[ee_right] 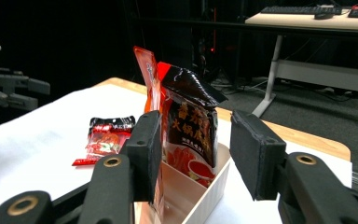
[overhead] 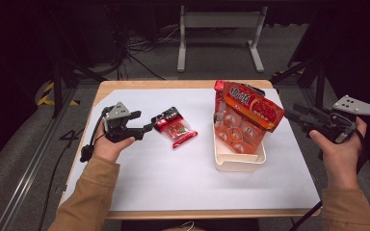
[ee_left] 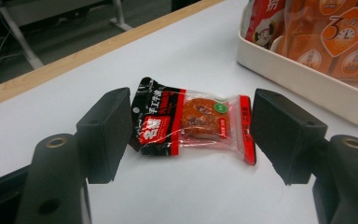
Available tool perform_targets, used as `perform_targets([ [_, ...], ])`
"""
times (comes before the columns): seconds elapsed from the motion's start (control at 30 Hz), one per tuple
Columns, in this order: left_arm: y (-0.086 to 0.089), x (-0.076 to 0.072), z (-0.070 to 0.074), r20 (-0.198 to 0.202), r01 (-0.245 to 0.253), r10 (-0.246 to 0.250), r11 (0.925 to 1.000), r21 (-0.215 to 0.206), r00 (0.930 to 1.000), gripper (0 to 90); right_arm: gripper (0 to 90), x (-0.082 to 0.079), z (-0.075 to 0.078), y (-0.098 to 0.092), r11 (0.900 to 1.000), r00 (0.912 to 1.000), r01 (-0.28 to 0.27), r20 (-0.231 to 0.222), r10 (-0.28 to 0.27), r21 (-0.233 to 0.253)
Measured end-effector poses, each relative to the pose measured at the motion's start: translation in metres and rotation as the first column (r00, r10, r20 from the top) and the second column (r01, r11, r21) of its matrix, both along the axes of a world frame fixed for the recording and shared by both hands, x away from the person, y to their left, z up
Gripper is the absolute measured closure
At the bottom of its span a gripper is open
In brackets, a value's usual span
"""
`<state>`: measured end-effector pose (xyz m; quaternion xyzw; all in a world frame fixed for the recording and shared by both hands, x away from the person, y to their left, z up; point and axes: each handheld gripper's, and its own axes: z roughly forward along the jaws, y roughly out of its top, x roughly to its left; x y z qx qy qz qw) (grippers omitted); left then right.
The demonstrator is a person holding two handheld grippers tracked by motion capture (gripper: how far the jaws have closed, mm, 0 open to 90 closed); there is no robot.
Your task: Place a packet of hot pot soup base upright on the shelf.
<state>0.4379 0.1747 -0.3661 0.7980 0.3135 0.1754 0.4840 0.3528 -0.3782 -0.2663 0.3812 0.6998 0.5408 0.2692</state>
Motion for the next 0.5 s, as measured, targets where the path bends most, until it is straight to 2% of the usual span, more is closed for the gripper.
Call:
perform_targets([
  [0.13, 0.000, 0.002, -0.002, -0.011, -0.007, 0.007, 1.0000, 0.005, 0.9999, 30.7, 53.4, -0.004, -0.005, -0.006, 1.000, 0.9998, 0.016, 0.014, -0.016, 0.023],
  [0.2, -0.001, 0.004, -0.003, -0.015, -0.008, 0.008, 0.9999, 0.008, 0.9999, 30.6, 53.3, -0.007, -0.012, -0.012, 0.998, 0.9993, 0.028, 0.023, -0.030, 0.062],
  [0.3, -0.002, 0.006, -0.006, -0.019, -0.014, 0.014, 0.9996, 0.024, 0.9997, 30.6, 53.3, -0.008, -0.023, -0.017, 0.997, 0.9984, 0.054, 0.016, -0.055, 0.060],
  [0.5, -0.002, 0.013, -0.008, -0.021, -0.039, 0.040, 0.9990, 0.022, 0.9990, 30.7, 52.3, -0.006, -0.051, -0.020, 0.995, 0.9954, 0.093, -0.026, -0.092, 0.024],
])
